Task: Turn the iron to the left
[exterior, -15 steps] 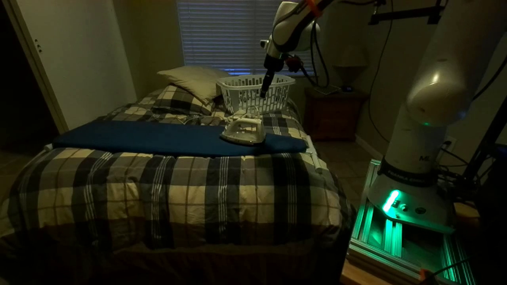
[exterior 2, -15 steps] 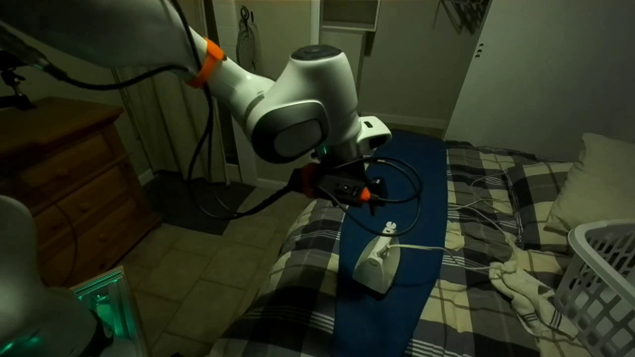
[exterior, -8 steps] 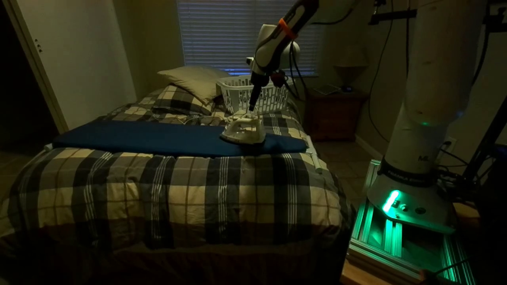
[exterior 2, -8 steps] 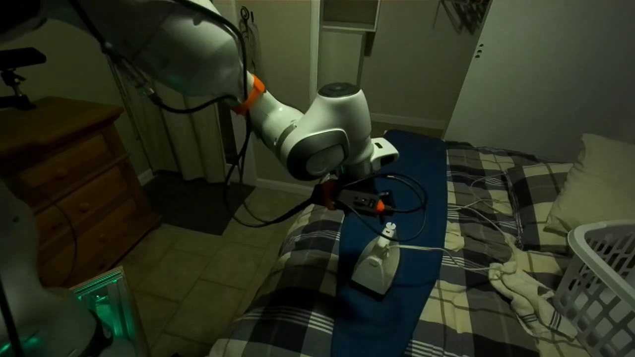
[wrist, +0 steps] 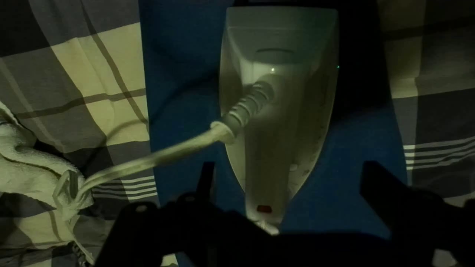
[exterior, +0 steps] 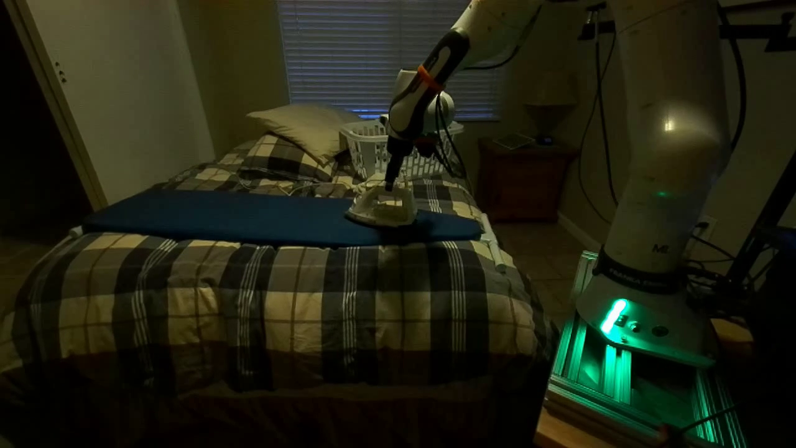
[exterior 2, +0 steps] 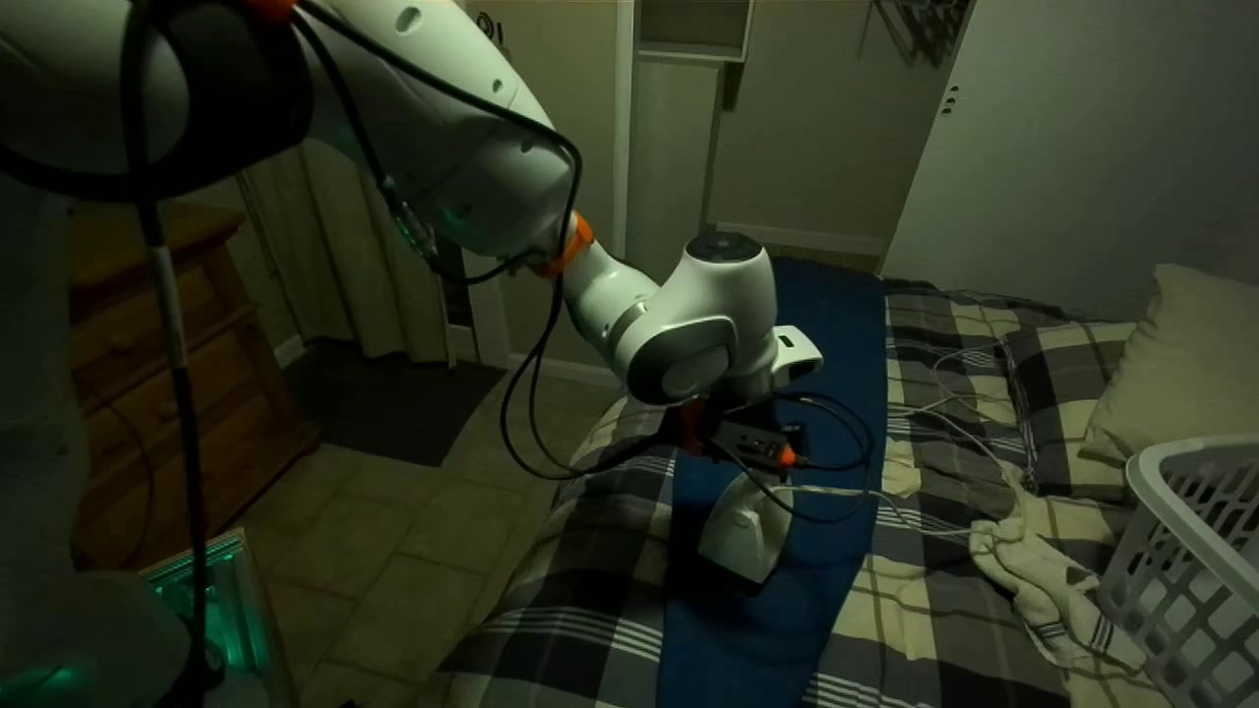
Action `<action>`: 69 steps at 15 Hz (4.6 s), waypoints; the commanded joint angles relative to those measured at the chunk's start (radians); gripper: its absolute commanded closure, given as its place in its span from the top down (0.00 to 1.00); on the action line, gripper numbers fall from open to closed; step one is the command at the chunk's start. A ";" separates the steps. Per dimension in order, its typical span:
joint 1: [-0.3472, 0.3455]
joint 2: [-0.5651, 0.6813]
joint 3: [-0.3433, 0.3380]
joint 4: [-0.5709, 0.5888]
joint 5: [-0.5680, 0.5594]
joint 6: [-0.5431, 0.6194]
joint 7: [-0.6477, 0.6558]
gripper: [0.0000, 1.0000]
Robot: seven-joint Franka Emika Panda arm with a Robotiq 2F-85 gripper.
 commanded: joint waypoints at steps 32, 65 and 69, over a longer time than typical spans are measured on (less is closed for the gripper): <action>-0.487 0.139 0.423 0.193 0.071 -0.166 -0.954 0.10; -0.125 0.179 0.084 0.370 0.115 -0.350 -1.284 1.00; -0.126 0.231 0.085 0.414 0.109 -0.347 -1.271 1.00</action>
